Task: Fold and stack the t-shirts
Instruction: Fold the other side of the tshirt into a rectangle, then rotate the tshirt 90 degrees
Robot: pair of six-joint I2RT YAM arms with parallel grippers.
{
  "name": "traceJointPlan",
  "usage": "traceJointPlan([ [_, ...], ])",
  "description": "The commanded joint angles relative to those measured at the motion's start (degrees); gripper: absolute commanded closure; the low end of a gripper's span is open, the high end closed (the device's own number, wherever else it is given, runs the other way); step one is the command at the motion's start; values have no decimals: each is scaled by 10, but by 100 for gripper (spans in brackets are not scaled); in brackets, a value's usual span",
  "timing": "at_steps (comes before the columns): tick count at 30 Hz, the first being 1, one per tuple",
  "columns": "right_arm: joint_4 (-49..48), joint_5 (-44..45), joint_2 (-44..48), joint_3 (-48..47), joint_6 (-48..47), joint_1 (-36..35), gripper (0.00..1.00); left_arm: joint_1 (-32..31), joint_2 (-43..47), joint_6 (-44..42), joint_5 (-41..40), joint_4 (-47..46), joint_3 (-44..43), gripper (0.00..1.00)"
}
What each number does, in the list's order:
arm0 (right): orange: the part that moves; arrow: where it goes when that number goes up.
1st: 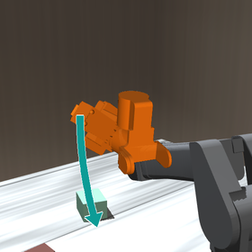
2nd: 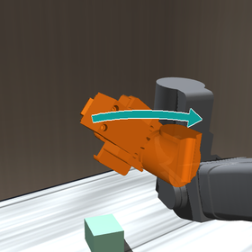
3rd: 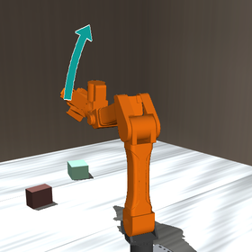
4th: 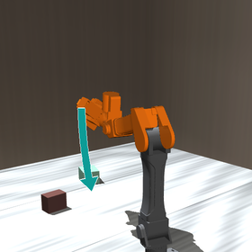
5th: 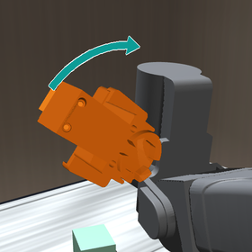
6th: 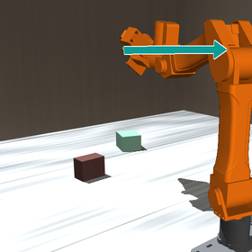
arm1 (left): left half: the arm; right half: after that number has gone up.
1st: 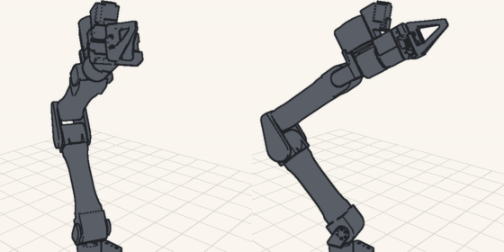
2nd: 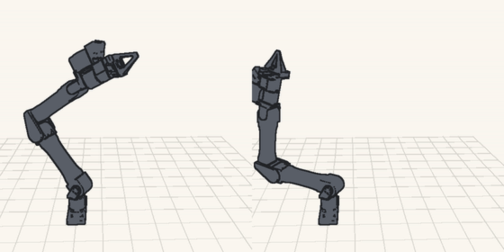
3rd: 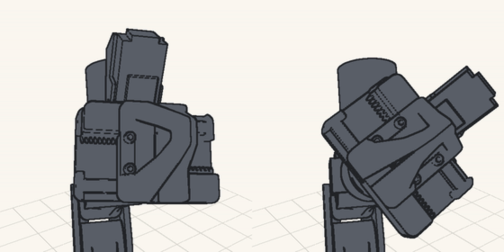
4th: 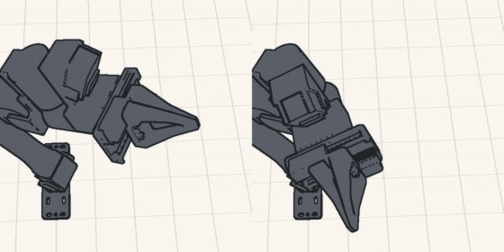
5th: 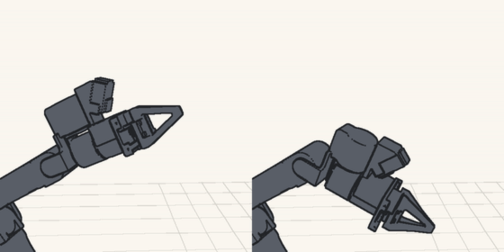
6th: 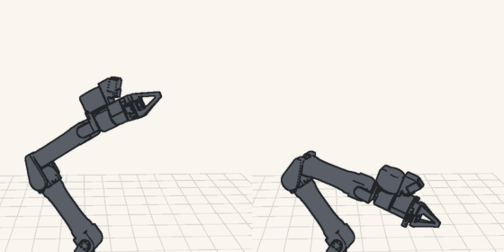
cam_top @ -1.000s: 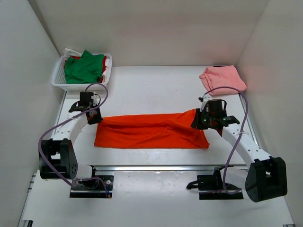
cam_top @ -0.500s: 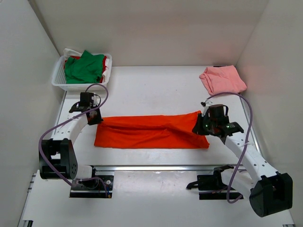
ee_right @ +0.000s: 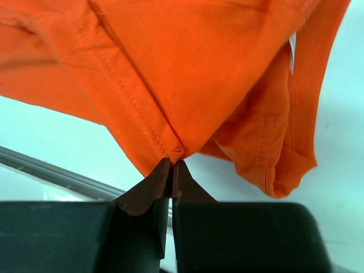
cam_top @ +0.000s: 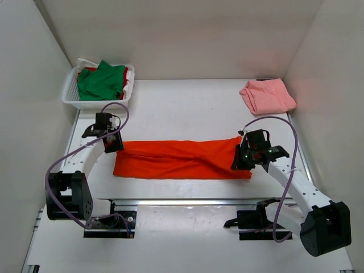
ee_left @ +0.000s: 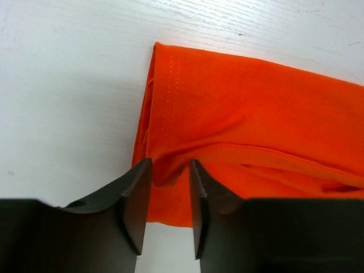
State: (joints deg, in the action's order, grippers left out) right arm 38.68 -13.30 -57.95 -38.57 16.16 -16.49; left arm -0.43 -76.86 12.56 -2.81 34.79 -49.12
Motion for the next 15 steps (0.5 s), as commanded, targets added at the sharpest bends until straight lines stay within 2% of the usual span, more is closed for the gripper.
traceJointPlan([
  [1,46,7,-20,-40,12,-6,100,3,36,7,-16,15,3,53],
  [3,86,17,-30,-55,14,-10,89,21,48,11,-20,14,3,41],
  [4,90,22,-23,-62,18,-17,85,24,57,18,-25,10,-1,38],
  [5,103,18,-23,-67,24,-13,75,25,61,18,-24,6,-10,35],
  [7,126,9,-14,-74,26,-12,57,24,60,12,-11,8,-31,35],
  [8,126,13,-9,-77,28,-19,53,14,45,12,2,8,-50,35],
  [9,132,26,-8,-75,27,-19,41,12,24,6,8,12,-75,35],
  [10,117,30,-13,-78,27,-18,36,-7,15,5,24,17,-82,35],
  [15,29,23,-80,-76,25,4,38,-85,-96,-4,40,23,-99,39],
])
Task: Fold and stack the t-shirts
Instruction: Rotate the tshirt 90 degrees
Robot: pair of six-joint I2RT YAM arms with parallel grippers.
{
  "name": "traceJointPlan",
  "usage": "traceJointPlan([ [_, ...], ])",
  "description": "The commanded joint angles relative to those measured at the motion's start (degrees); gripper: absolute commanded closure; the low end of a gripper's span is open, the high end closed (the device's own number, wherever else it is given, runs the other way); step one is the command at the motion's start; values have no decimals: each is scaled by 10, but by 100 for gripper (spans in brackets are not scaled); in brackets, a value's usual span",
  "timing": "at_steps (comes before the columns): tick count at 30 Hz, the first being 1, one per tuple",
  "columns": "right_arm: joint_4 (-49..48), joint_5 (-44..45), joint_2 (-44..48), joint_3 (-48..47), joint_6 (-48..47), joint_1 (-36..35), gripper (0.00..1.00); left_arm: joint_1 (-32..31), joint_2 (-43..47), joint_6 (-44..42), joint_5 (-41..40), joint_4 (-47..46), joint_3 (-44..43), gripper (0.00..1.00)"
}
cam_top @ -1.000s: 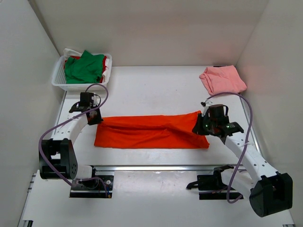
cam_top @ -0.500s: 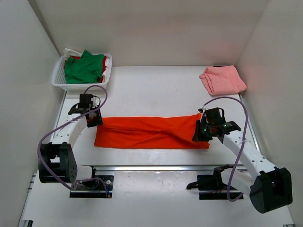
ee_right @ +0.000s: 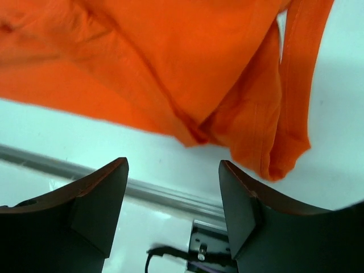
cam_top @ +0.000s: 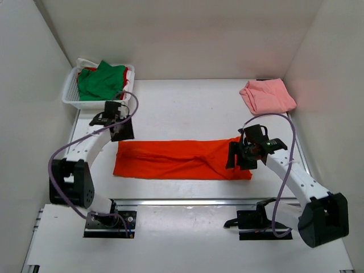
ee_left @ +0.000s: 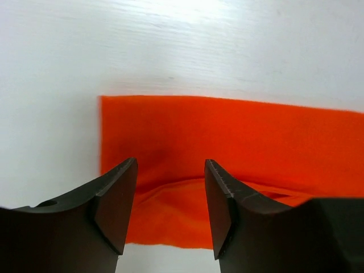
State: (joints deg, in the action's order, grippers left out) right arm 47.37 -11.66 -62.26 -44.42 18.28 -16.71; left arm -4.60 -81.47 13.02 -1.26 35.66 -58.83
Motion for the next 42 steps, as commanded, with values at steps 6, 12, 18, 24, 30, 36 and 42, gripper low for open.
traceJointPlan([
  [6,-155,24,-220,-56,16,-14,36,-106,-165,22,-11,37,13,41],
  [12,-159,-19,-473,-299,-27,-8,36,-137,-224,29,72,128,6,54],
  [18,70,-70,-848,-931,-122,-24,35,-199,-173,25,211,163,84,53],
  [24,-53,-102,-826,-952,-103,0,33,-209,-78,10,342,175,103,52],
  [30,-150,-51,-660,-833,-156,-3,24,-141,-21,64,396,69,-20,51],
  [36,-145,-56,-461,-651,-107,-20,78,-115,-145,104,383,-23,-201,48],
  [42,-348,-85,-230,-184,14,-152,100,-132,-401,97,341,2,-441,48],
])
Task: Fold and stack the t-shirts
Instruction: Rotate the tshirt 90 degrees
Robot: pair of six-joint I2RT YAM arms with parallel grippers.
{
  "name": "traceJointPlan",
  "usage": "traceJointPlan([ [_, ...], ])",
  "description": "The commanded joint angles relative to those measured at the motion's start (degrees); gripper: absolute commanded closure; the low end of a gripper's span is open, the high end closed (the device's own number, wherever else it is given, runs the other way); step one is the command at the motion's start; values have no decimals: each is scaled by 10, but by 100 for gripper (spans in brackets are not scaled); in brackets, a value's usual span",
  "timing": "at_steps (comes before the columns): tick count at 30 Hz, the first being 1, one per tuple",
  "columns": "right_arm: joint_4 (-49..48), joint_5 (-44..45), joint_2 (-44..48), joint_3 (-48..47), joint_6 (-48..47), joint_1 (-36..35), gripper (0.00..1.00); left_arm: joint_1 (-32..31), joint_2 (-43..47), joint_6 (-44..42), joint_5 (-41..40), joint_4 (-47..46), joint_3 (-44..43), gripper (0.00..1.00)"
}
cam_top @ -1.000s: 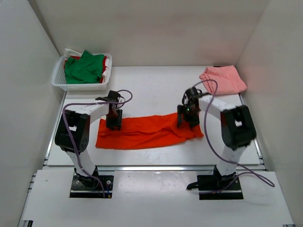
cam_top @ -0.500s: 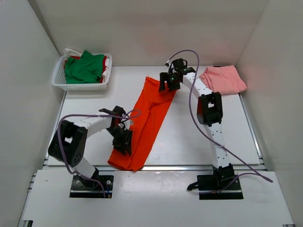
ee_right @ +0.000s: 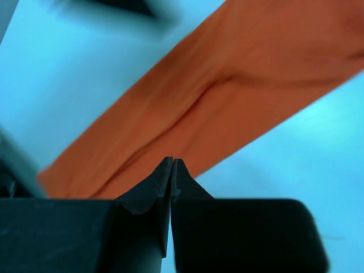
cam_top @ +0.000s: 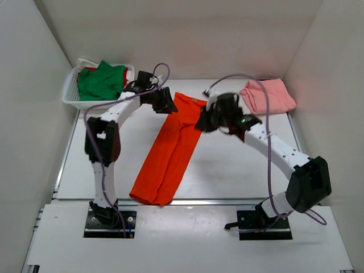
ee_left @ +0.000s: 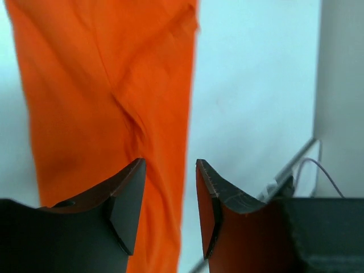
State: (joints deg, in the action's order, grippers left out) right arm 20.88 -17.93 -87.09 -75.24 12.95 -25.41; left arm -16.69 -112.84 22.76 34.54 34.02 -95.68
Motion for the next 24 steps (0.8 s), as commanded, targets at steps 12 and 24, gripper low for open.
traceJointPlan([
  [12,-126,-95,-131,185,110,-293,100,-33,-434,13,-105,183,-533,49],
  [24,65,12,-168,191,-39,-141,100,13,-434,139,-116,65,-478,47],
])
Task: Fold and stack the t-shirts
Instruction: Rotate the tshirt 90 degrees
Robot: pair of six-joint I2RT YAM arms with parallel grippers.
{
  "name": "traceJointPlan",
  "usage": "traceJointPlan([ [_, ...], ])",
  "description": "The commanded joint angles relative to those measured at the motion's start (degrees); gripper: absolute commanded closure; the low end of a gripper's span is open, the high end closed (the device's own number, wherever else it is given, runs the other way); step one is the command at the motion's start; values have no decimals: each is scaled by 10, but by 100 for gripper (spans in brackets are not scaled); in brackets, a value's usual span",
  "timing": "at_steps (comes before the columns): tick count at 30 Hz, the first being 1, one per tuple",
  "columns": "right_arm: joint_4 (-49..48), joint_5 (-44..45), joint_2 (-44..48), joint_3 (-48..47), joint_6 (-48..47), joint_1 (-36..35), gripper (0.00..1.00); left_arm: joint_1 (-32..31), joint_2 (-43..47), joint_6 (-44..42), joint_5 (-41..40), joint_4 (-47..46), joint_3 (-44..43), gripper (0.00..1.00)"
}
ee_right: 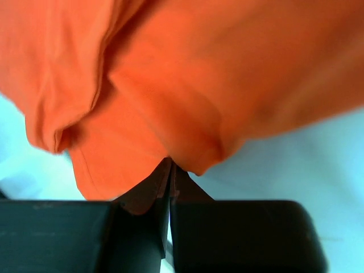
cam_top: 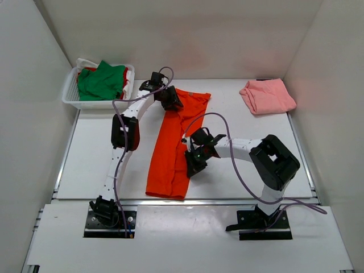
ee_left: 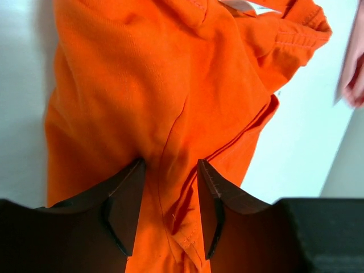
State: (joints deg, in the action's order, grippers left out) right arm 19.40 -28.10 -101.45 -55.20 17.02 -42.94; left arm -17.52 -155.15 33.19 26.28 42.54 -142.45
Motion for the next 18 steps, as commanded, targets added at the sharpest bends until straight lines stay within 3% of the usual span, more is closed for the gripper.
traceJointPlan([
  [1,99,128,-35,-15,-86,38,100,24,-16,46,-35,-30,-19,46],
  [9,184,172,-29,-11,-139,96,100,53,-37,130,-4,-140,-31,49],
  [15,144,165,25,-2,-164,93,100,43,-48,223,169,-286,-98,47],
  [18,147,159,62,-38,-153,83,100,28,-19,225,227,-252,-163,42],
])
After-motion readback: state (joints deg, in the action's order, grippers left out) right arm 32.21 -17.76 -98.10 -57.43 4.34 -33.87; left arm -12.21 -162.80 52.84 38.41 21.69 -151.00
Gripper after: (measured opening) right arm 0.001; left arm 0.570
